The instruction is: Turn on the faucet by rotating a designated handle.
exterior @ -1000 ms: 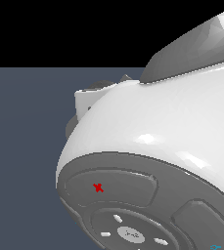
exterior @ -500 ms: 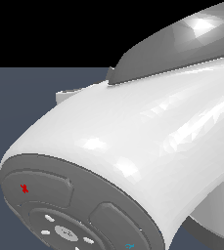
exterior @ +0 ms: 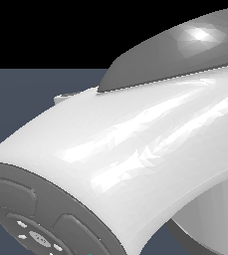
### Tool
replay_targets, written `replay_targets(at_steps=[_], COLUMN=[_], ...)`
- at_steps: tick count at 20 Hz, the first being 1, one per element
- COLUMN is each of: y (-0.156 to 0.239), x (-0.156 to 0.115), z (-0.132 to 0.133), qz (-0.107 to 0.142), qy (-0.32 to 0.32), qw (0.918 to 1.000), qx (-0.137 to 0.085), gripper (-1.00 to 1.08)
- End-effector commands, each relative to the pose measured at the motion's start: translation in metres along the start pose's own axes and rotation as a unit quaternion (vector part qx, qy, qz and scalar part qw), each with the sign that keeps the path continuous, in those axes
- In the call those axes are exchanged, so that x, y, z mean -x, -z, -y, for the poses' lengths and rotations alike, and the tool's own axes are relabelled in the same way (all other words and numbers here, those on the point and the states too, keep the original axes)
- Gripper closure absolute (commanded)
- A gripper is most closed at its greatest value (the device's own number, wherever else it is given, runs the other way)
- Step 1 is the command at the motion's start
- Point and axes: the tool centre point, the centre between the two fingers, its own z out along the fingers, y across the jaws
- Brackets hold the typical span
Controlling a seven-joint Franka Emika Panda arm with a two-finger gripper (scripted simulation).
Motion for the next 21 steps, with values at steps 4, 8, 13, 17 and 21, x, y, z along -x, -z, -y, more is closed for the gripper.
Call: replay_targets(at_steps=[4, 8, 13, 17, 21], y=[0.0, 0.0, 0.001, 0.001, 0.001], x=[0.034, 0.043, 0.053, 0.061, 0.068], z=[-0.04, -0.052, -0.066, -0.077, -0.086], qz=[0.013, 0.016, 0.019, 0.022, 0.024], qy=[-0.023, -0.027, -0.033, -0.037, -0.04], qw=[0.9994, 0.9992, 0.9989, 0.9987, 0.9985], qx=[0.024, 0.025, 0.026, 0.028, 0.029], gripper=[1.08, 1.08, 1.08, 1.08, 1.08])
